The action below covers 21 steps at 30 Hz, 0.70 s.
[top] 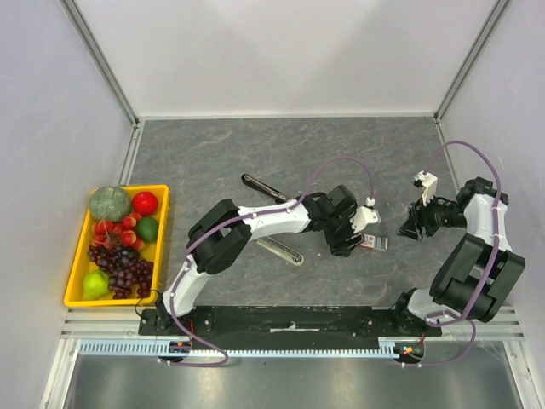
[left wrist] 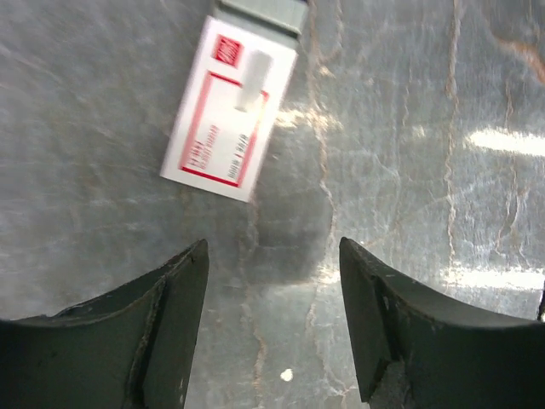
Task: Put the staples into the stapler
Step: Open the staple box at the center of the board, then move the staple box to the center of the board.
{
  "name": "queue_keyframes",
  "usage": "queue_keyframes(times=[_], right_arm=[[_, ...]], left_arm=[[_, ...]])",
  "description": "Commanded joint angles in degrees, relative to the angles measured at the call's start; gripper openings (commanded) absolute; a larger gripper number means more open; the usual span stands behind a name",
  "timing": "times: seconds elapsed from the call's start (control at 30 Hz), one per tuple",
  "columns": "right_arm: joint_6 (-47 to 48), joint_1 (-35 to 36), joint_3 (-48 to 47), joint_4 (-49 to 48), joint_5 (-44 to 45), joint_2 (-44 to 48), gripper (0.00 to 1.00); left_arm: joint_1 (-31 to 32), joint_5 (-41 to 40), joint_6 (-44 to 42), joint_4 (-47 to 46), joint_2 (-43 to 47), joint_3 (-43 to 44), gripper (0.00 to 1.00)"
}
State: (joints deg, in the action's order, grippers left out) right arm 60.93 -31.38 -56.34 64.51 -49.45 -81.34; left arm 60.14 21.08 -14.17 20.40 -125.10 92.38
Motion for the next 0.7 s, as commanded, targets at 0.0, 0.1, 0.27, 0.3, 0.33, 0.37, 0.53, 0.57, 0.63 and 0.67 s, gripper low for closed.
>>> queue_keyframes(times=[0.0, 0.1, 0.27, 0.3, 0.33, 0.37, 0.53, 0.57, 0.63, 0.67], right_arm=[[-3.09, 0.35, -0.35, -3.07, 1.29, 1.8, 0.6], [-3.27, 0.44, -0.09, -3.34, 1.9, 1.71, 0.6], [-3.79, 0.44, 0.44, -4.65, 3.83, 1.97, 0.6], [-3.8, 0.44, 0.52, -4.66, 4.27, 2.06, 0.6], [-3.8, 0.44, 0.44, -4.66, 4.36, 2.24, 0.6], [-3.8, 0.44, 0.52, -4.66, 4.54, 2.33, 0.6], [-3.62, 0.35, 0.7, -4.57, 5.77, 3.64, 0.59], [-3.62, 0.35, 0.7, -4.57, 6.03, 3.82, 0.59], [-3.71, 0.35, 0.7, -4.48, 6.38, 4.34, 0.59], [-3.8, 0.35, 0.53, -4.48, 6.56, 4.44, 0.59]], left_arm=[[-1.78, -1.48, -2.78, -0.37, -1.02, 7.27, 0.71], [-2.13, -2.18, -3.58, 0.25, -3.13, 10.79, 0.73], [-2.4, -1.22, -4.28, 1.91, -6.64, 15.37, 0.76], [-2.4, 0.35, -4.63, 2.44, -8.22, 17.03, 0.76], [-2.4, 1.23, -4.63, 2.97, -8.84, 17.74, 0.76], [-2.4, 2.11, -4.63, 3.76, -9.46, 18.27, 0.76], [-2.4, 7.48, -5.69, 5.96, -11.92, 19.94, 0.75], [-2.48, 7.83, -5.86, 6.4, -11.92, 19.77, 0.74], [-2.48, 9.32, -6.3, 7.19, -11.14, 18.81, 0.74], [-2.48, 10.81, -6.57, 7.46, -10.61, 17.5, 0.73]])
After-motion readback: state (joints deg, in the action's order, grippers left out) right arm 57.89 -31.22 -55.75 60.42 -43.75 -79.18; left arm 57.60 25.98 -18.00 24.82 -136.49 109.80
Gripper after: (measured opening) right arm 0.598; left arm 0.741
